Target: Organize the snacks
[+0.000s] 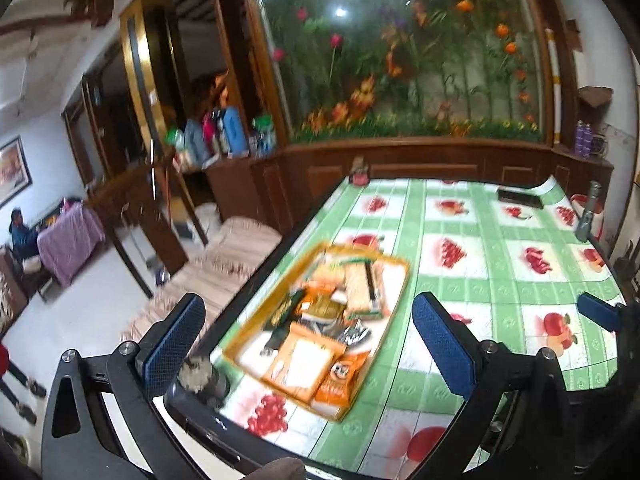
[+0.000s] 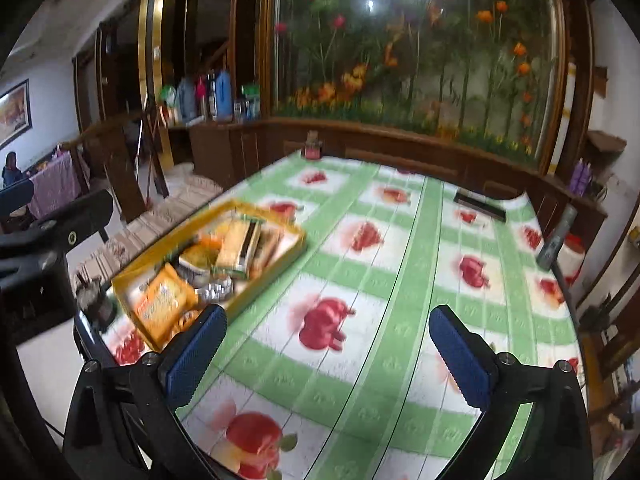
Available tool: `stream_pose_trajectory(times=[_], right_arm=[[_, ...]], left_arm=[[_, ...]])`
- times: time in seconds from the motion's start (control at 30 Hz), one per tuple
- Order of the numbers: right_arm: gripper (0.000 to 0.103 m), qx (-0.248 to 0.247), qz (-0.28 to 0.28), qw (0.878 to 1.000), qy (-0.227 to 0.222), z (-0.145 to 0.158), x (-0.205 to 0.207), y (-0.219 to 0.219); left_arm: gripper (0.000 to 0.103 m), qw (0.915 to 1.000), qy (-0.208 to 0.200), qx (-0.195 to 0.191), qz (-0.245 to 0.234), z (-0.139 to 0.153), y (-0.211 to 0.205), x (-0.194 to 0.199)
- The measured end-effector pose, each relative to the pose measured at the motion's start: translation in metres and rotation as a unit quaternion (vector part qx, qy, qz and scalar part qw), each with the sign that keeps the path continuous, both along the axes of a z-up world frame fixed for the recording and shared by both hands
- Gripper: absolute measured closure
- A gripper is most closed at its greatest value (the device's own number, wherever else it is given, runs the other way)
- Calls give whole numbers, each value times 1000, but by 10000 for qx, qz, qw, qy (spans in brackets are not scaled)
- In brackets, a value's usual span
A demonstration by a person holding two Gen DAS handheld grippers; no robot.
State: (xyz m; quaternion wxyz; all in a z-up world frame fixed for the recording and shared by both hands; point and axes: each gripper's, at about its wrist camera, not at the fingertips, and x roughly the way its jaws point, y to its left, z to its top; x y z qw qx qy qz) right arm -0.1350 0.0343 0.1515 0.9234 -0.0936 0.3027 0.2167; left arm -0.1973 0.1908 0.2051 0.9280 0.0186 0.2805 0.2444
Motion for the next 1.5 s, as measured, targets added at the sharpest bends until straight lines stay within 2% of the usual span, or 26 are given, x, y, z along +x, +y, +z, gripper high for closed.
stream_pose_trajectory(times=[0.2,0.37,0.6,0.83,1.13,1.3,1.5], right_arm=[[1,-175,170,9996,146,-10,-4,15],[1,-428,435,9975,355,-23,-10,36],[1,-620,596,9948,554,-34,-12,58],[1,-729,488,9927,823,-45,-4,71],[1,-1034,323,9835,1450,-74,12,85],[1,-1117,372,9816,1503,-79,13,94],[1,-1154,372,9799,1585,-84,15,102]], left_arm=[[0,9989,255,-393,64,-17,12,3],[0,9947,612,-823,95,-36,30,14],[0,9907,910,-1004,114,-50,45,18],[0,9847,1295,-1162,71,-71,60,28],[0,9736,1748,-1465,59,-97,76,37],[0,9665,1981,-1628,128,-111,86,40],[0,9638,2095,-1644,153,-118,92,41]])
